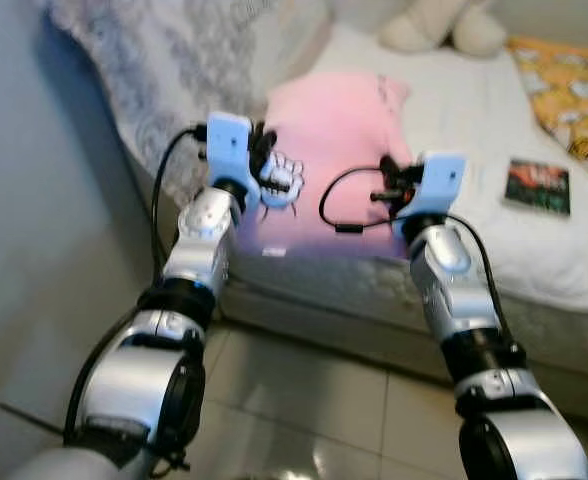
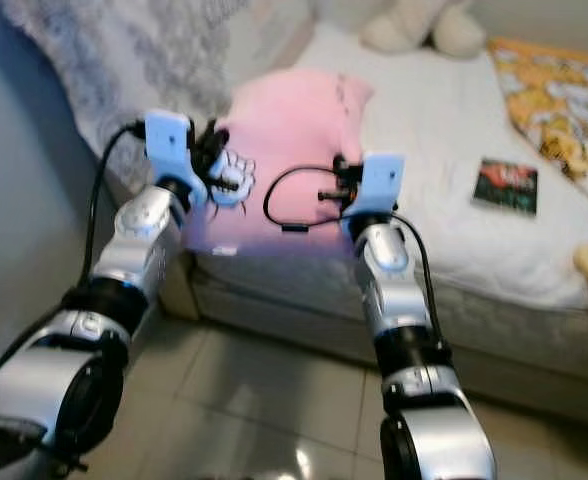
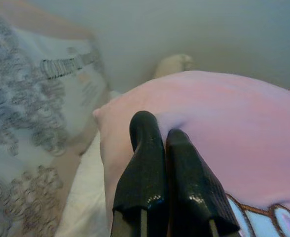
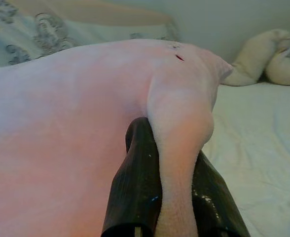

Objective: Clean up the room

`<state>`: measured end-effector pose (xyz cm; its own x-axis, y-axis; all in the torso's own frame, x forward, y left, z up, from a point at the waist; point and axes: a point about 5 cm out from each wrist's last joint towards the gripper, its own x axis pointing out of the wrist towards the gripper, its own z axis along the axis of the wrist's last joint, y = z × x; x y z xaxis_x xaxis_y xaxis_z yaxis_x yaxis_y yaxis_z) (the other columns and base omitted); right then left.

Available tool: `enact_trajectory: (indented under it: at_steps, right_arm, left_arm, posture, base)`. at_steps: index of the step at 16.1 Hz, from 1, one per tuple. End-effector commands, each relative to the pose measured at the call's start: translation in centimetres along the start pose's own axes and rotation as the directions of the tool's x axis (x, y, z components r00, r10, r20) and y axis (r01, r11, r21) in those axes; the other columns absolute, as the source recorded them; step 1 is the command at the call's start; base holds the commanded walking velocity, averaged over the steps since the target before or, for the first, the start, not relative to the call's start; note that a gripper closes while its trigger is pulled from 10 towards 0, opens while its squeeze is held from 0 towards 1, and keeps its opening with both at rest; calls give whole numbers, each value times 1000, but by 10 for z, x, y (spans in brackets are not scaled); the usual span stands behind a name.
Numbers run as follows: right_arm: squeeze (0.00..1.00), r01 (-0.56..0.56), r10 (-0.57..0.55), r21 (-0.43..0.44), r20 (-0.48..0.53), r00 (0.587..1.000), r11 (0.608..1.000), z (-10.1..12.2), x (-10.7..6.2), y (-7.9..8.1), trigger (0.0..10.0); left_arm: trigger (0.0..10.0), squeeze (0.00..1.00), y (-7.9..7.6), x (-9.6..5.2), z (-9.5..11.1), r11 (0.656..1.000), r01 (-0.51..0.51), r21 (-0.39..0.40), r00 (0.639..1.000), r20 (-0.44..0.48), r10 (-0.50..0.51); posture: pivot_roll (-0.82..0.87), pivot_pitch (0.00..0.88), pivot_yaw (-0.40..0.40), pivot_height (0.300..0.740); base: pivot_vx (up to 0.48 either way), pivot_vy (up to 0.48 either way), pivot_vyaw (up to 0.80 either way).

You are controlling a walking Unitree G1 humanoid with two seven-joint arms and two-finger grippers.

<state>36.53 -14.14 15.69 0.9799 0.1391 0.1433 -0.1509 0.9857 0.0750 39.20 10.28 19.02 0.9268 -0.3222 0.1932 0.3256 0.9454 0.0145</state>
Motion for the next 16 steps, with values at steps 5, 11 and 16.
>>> enact_trajectory:
  at_steps: [5,11,16]
  right_arm:
    - [0,100,-100,-8,-1,995,995,-3,-5,-22,10000]
    - [0,101,-101,-10,12,995,995,-2,-6,-22,10000]
    - [0,103,-103,-12,12,995,995,-2,-6,-23,10000]
  left_arm:
    - [10000,0,26,-3,13,996,-93,10,995,50,92]
    - [10000,0,24,-3,13,996,-89,13,995,45,88]
    - [10000,0,20,-2,12,997,-78,17,996,42,77]
  posture:
    - [-68,0,6,740]
    - [-69,0,7,740]
    - [-70,0,8,740]
  base:
    - [469,0,-245]
    - [476,0,0]
    - [480,0,0]
